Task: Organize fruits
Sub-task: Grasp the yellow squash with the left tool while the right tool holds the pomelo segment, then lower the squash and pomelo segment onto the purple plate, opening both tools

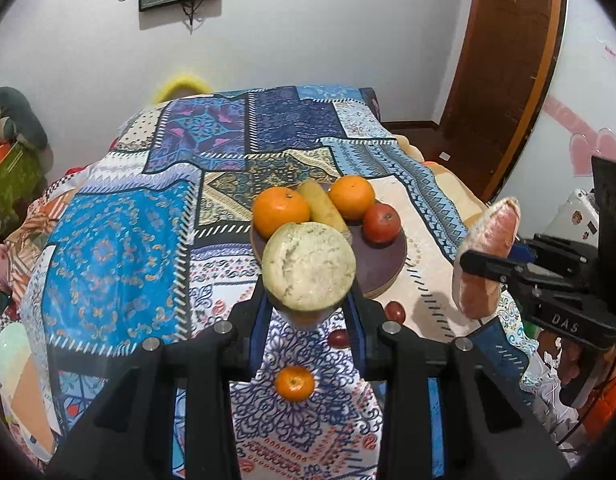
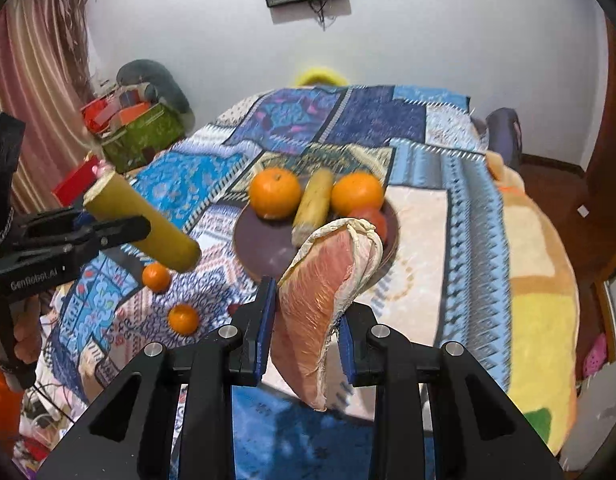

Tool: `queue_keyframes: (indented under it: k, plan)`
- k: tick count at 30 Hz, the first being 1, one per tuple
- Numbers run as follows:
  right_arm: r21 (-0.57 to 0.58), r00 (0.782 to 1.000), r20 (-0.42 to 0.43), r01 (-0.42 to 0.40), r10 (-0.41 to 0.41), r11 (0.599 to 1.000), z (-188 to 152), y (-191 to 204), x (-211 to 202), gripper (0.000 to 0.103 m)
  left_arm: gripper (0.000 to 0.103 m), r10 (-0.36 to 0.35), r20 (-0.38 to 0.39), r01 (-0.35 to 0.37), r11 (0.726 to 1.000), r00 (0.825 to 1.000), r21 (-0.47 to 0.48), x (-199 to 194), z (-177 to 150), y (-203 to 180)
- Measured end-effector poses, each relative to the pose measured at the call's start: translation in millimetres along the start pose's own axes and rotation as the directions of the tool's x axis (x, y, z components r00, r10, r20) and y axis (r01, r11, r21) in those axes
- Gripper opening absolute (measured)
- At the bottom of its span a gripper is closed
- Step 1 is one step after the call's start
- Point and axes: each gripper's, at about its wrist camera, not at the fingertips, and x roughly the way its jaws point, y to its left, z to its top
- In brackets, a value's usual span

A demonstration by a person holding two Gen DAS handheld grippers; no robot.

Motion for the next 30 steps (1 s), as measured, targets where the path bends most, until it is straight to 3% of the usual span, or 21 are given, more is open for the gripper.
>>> queue_keyframes:
  k: [13, 30]
  plan:
    - [-0.011, 0.999, 0.03, -0.02, 0.02, 1.0, 24, -7, 20, 0.026, 0.034, -0.035, -0.057, 0.035, 0.999, 0.998, 0.006, 48, 12, -10]
    - [-0.075, 0.997, -0.067, -0.051, 0.046, 0.996, 36, -8, 83, 0.026, 0.034, -0.073, -0.093, 0.074, 0.997, 0.993, 0.002, 103, 30, -2]
